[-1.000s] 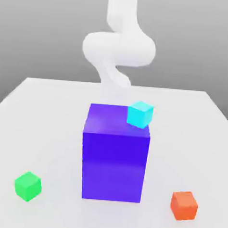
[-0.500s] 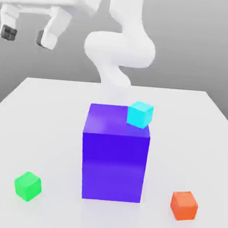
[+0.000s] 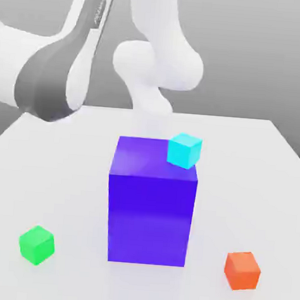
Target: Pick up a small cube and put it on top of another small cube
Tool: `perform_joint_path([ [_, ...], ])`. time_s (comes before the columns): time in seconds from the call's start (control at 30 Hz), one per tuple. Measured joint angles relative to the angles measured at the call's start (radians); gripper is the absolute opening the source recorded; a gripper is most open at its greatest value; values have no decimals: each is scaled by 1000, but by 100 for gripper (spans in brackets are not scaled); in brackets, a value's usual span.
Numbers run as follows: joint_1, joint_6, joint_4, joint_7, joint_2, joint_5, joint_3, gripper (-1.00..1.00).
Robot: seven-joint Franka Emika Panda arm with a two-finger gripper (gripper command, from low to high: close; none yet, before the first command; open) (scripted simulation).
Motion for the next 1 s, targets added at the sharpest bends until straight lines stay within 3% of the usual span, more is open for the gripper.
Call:
perform_joint_path([
  [0.17, -58, 36, 40, 83, 155, 113, -11, 0],
  [0.3, -71, 129, 76, 96, 299, 140, -11, 0],
  [0.33, -71, 144, 81, 97, 319, 140, -11, -100],
  [0.53, -71, 153, 83, 96, 329, 141, -11, -100],
  [0.67, -71, 73, 57, 97, 222, 141, -11, -100],
  [1.0, -93, 94, -266, -134, -58, 86, 36, -100],
])
